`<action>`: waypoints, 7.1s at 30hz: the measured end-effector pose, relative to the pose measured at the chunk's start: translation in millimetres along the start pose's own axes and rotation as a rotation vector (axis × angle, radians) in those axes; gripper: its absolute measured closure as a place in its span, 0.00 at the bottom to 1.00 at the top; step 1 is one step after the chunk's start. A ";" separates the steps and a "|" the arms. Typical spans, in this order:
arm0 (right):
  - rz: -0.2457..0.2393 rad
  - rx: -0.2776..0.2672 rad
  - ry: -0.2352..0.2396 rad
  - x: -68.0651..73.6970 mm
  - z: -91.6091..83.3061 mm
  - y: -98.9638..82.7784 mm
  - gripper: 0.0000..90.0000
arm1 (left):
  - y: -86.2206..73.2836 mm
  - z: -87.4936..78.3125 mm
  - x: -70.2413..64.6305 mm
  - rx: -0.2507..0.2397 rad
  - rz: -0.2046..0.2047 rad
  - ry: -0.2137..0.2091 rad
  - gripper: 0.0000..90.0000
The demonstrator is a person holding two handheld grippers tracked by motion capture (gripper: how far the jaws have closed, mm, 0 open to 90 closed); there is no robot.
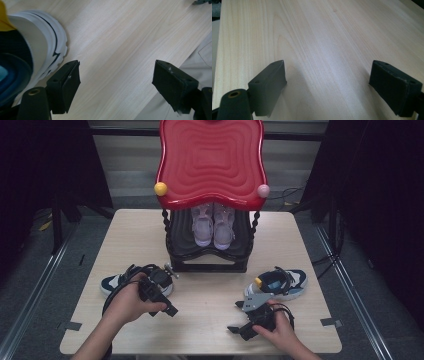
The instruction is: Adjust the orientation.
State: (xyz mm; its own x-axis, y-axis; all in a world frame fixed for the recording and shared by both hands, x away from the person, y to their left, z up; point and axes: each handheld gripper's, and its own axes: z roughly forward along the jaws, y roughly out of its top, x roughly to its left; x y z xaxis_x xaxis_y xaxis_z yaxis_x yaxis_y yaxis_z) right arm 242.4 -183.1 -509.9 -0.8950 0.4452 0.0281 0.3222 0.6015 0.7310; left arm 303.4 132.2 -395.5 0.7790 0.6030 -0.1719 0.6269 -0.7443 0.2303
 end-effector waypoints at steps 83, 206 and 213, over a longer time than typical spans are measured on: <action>0.001 0.002 0.005 -0.1 -0.1 -0.1 0.15 | 17.5 19.9 75.5 -0.006 -0.228 0.038 0.82; -0.001 0.004 0.010 -0.8 0.2 0.3 0.14 | -8.0 23.5 20.3 0.064 -0.068 -0.023 0.66; -0.001 0.002 0.010 -0.8 0.3 0.3 0.14 | -9.0 29.8 21.3 0.081 -0.070 -0.068 0.78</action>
State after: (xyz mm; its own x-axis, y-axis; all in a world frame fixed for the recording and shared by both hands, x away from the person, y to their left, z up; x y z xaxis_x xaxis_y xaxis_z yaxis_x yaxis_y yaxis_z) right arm 243.3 -183.1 -509.9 -0.8983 0.4380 0.0347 0.3223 0.6034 0.7294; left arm 314.7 143.2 -429.8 0.7302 0.6357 -0.2505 0.6768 -0.7231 0.1378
